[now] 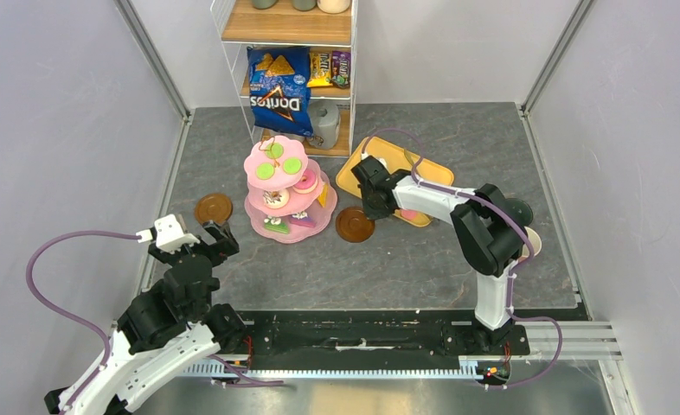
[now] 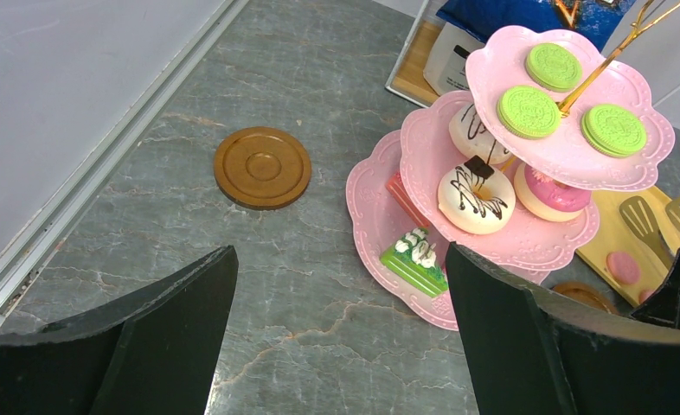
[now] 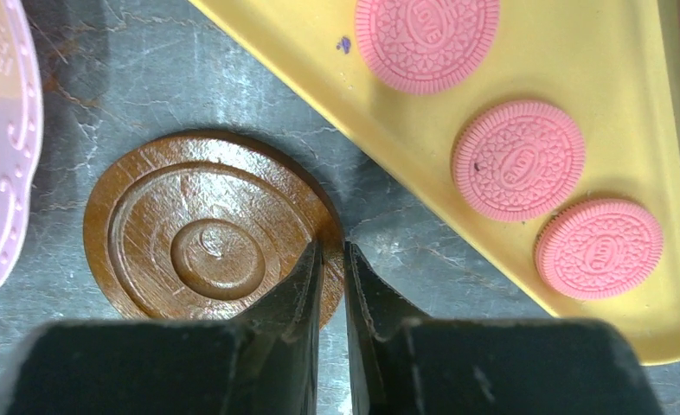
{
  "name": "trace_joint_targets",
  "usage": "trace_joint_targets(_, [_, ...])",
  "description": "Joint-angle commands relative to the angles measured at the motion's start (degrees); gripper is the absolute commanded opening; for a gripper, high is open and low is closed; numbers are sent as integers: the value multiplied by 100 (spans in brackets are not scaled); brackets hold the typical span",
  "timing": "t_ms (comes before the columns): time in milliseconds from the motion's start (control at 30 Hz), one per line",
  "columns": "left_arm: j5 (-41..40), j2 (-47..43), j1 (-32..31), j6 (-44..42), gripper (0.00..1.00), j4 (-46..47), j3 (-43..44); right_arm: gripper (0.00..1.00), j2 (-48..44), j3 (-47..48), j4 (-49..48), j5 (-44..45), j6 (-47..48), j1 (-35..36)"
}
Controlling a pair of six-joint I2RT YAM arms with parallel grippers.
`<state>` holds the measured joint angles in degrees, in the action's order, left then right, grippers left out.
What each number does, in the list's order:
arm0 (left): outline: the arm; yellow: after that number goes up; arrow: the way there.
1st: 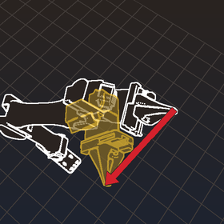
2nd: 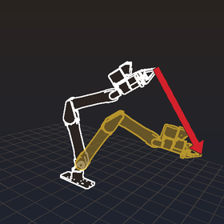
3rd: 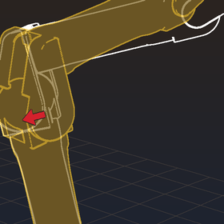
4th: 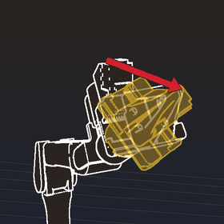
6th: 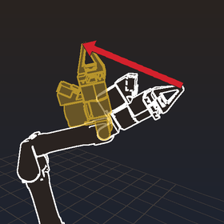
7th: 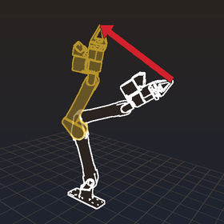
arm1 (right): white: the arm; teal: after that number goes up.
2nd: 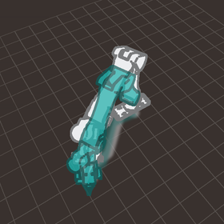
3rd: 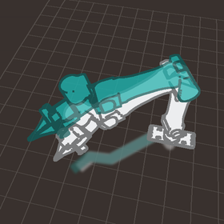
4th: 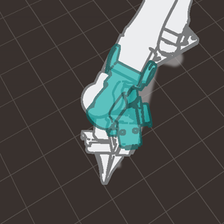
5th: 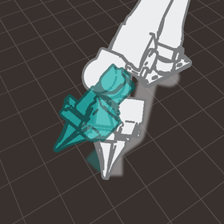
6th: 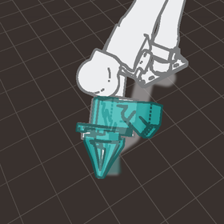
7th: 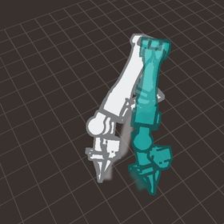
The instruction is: Serve the afternoon tea
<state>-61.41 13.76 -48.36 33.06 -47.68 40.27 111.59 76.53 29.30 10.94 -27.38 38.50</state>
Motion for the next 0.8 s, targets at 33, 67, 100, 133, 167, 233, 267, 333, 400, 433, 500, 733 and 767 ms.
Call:
trace_joint_targets(33, [-239,-39,2,21,97,40,121,19,-167,-323,295,360,223,-81])
trace_joint_targets(67, [-233,-40,2,23,96,40,126,19,-193,-348,303,352,228,-77])
trace_joint_targets(100, [-231,-40,2,18,96,40,124,19,-220,-365,305,334,226,-80])
trace_joint_targets(133, [-236,-40,2,17,96,33,121,19,-240,-367,305,318,217,-81])
trace_joint_targets(167, [-234,-40,2,16,97,31,127,20,-260,-367,315,306,207,-80])
trace_joint_targets(233, [-234,-40,2,18,97,32,123,22,-309,-334,322,196,203,-81])
trace_joint_targets(267, [-236,-32,2,24,96,35,117,23,-347,-304,329,123,184,-83])
trace_joint_targets(333, [-232,-29,2,17,96,40,124,23,-448,-232,361,2,172,-80])
trace_joint_targets(400, [-233,-27,2,18,97,40,121,24,-582,-168,394,-71,163,-79])
trace_joint_targets(433, [-232,-31,3,16,96,40,121,25,-661,-136,423,-91,165,-80])
trace_joint_targets(500, [-237,-30,5,16,97,40,122,30,-848,-74,496,-98,165,-76])
trace_joint_targets(733, [-219,-58,11,31,96,40,131,51,-1792,-11,889,372,278,-227])
trace_joint_targets(767, [-219,-81,11,38,96,35,131,55,-1968,-56,975,461,294,-322])
